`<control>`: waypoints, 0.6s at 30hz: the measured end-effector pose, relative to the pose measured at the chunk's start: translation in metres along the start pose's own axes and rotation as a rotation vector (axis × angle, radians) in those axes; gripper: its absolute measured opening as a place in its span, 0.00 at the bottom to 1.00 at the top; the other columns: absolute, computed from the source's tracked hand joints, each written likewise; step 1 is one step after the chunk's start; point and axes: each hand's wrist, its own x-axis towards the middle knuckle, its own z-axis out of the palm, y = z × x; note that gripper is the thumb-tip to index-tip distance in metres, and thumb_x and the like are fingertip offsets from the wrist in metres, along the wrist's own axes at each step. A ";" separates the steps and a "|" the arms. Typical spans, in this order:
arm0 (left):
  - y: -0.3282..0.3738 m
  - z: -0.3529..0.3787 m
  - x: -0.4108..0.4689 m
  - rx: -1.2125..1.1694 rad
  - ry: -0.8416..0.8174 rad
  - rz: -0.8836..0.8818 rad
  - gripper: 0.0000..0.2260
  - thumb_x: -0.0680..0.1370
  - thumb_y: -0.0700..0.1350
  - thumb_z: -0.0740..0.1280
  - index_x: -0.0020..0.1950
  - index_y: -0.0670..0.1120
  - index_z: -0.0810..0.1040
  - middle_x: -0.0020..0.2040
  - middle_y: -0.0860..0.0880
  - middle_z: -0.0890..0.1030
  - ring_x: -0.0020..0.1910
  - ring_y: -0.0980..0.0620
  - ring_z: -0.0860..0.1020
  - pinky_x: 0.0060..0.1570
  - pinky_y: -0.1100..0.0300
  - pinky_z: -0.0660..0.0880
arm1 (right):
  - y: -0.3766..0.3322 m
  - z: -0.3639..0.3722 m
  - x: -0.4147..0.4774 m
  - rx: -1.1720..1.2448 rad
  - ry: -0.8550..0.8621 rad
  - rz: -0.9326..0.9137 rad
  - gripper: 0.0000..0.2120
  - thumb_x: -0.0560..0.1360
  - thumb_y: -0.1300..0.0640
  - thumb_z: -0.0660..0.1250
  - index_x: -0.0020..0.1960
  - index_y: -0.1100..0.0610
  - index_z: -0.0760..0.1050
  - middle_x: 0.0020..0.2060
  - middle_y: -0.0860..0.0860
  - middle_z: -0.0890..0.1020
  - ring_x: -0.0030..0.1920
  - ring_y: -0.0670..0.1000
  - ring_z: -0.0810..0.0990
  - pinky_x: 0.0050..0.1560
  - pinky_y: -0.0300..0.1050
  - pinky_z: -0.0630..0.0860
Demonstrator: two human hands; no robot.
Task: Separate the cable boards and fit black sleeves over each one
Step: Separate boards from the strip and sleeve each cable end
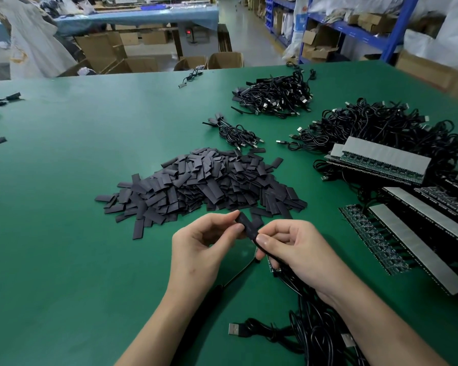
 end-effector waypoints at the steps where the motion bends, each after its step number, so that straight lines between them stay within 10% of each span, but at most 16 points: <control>1: 0.000 0.000 0.000 -0.008 0.004 -0.001 0.06 0.72 0.44 0.76 0.48 0.48 0.87 0.43 0.47 0.88 0.43 0.53 0.86 0.44 0.64 0.80 | 0.001 0.000 0.000 -0.003 0.000 -0.004 0.10 0.80 0.58 0.71 0.45 0.44 0.84 0.37 0.53 0.87 0.29 0.45 0.76 0.35 0.38 0.75; 10: 0.002 -0.006 0.005 -0.210 0.081 -0.083 0.09 0.70 0.42 0.76 0.48 0.43 0.81 0.39 0.40 0.86 0.39 0.49 0.85 0.40 0.60 0.81 | -0.010 -0.021 -0.005 -0.530 -0.027 -0.157 0.09 0.75 0.37 0.69 0.45 0.40 0.83 0.39 0.37 0.84 0.38 0.37 0.80 0.40 0.29 0.72; 18: 0.001 -0.012 0.010 -0.315 0.116 -0.141 0.12 0.71 0.44 0.75 0.52 0.43 0.79 0.40 0.43 0.86 0.43 0.47 0.86 0.40 0.60 0.81 | -0.011 -0.031 -0.007 -0.596 -0.165 -0.156 0.08 0.74 0.39 0.70 0.46 0.41 0.83 0.47 0.42 0.84 0.50 0.43 0.82 0.56 0.47 0.77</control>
